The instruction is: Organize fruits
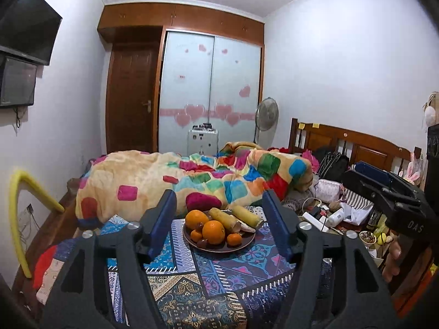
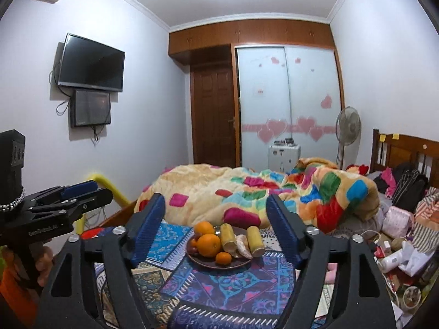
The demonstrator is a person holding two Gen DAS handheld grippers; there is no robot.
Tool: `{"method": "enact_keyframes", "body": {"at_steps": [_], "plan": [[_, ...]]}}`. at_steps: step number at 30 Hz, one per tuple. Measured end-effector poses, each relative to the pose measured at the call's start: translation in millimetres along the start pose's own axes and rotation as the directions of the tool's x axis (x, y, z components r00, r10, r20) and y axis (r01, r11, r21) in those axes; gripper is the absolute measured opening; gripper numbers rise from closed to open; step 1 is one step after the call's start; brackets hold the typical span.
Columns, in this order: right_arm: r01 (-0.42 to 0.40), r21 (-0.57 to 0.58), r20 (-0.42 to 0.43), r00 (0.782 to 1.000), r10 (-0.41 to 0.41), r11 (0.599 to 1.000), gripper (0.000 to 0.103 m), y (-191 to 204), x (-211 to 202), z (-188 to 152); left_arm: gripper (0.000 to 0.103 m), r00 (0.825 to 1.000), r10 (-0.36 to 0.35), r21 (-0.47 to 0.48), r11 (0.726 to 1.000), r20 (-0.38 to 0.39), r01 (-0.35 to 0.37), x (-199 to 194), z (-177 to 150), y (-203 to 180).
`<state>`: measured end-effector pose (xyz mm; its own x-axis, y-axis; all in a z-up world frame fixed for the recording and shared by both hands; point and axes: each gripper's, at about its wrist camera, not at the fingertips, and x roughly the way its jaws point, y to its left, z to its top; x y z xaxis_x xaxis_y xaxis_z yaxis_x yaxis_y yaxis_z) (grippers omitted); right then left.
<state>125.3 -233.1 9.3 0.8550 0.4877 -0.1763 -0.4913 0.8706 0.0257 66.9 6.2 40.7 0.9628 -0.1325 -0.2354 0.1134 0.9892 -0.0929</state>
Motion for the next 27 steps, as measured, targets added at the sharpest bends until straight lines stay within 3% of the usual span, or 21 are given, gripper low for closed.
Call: {"method": "enact_keyframes", "body": {"at_steps": [10,15,27], "plan": [[0.032,0.005,0.046,0.998,-0.032,0.999,0.102,8.4,-25.0,-5.2,0.089,0.998,0.026,0.025,0.999,0.055,-0.028,-33.1,-7.4,-11.1],[0.061,-0.015,0.056,0.997,-0.060,0.998,0.103,16.0,-33.6,-8.8,0.099,0.997,0.044,0.047,0.998,0.070,-0.047,-36.4,-9.0,-17.2],[0.061,-0.004,0.055,0.997,-0.061,0.998,0.103,17.1,-41.7,-14.8,0.103,0.995,0.056,0.049,0.997,0.083,-0.060,-40.7,-12.4,-22.1]]}}
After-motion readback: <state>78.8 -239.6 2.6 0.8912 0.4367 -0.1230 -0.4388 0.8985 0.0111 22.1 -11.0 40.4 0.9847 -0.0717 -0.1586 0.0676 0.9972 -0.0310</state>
